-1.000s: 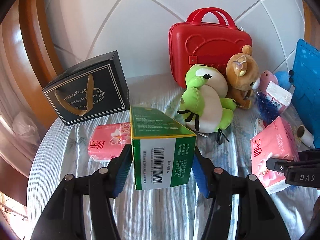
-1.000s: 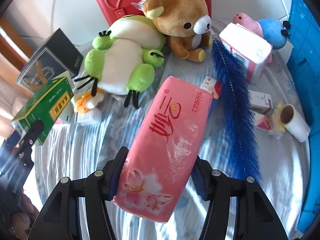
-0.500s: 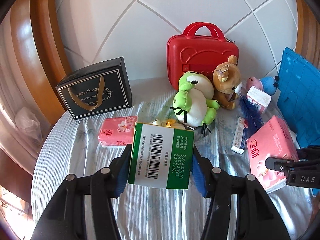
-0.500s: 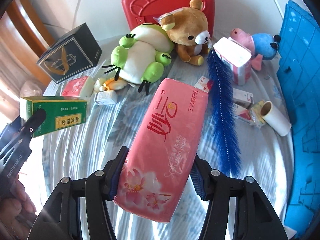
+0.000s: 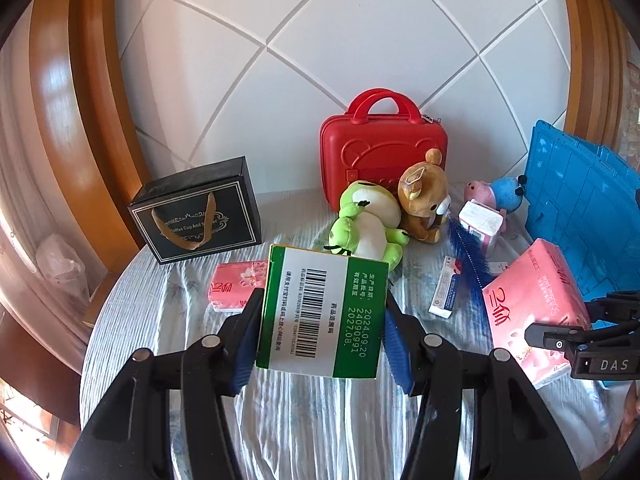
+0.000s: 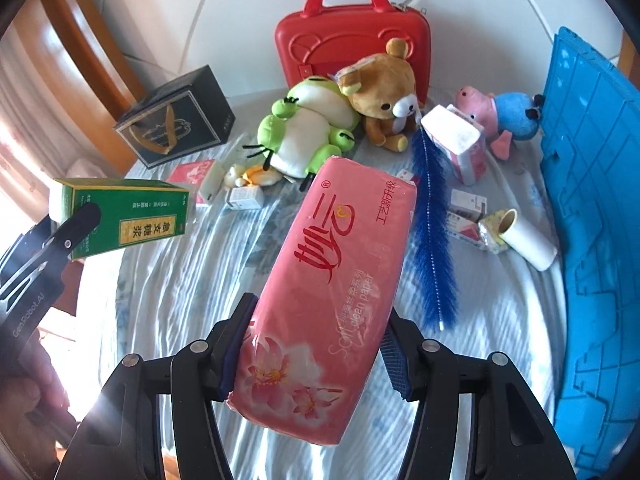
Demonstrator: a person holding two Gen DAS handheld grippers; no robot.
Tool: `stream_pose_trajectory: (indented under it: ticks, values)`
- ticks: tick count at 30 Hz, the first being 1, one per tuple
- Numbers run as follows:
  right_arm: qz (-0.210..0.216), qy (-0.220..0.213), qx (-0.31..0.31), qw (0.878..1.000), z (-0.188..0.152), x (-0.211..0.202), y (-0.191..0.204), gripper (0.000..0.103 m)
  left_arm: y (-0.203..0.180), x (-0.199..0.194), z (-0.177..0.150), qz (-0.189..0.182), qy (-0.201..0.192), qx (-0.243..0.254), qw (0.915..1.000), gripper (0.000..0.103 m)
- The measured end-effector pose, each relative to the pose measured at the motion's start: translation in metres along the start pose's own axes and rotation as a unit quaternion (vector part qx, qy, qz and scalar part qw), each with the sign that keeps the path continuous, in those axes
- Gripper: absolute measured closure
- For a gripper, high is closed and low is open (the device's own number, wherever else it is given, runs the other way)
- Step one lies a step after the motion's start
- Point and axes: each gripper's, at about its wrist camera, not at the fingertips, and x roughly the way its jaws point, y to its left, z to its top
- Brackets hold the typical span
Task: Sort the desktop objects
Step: 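Lift the green box and pink tissue pack and carry both over the blue crate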
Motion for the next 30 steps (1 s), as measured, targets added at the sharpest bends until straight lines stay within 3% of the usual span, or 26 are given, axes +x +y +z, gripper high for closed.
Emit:
stream_pose_trajectory:
  ticks: [15, 30]
  values:
    - [0.03, -0.045, -0.006, 0.999, -0.015, -0.101, -0.021, 0.046, -0.046, -0.074, 0.032, -0.023, -0.047, 0.014, 0.9985, 0.049]
    - [0.032, -0.082, -0.001, 0.996, -0.031, -0.179, -0.06, 0.046, -0.102, -0.128, 0.063, -0.041, -0.093, 0.028, 0.9944, 0.049]
